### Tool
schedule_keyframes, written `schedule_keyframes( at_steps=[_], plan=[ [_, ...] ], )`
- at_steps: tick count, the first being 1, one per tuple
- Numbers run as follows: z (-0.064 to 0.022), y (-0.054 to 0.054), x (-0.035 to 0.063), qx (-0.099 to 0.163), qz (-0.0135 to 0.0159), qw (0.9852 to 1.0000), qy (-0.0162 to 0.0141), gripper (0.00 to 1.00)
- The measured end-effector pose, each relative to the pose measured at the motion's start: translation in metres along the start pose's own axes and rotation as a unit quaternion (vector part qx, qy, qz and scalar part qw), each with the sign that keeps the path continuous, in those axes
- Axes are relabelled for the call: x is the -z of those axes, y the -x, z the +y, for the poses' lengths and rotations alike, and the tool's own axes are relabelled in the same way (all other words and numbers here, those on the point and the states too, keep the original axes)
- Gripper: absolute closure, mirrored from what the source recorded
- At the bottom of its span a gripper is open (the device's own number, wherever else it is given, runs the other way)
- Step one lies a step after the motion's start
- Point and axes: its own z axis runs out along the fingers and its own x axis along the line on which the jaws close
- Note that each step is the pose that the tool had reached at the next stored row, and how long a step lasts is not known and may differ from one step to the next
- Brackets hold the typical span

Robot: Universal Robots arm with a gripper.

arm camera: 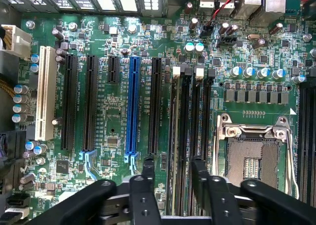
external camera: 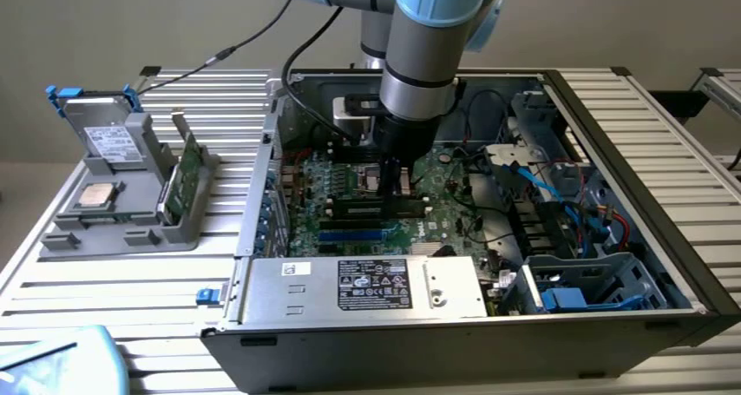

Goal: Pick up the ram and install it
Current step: 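Insert the ram into the slot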

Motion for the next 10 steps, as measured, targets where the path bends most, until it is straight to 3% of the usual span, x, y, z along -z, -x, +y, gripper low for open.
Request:
schedule_keyframes(
  at_steps=[3, 10],
  plan=[
    [0.0, 0.0002, 0.0005, 0.0, 0.0, 1.0, 0.0, 0.42],
    [0.0036, 0.0011, 0.0056, -0.004, -0.0003, 1.0, -0.0007, 0.42]
  ],
)
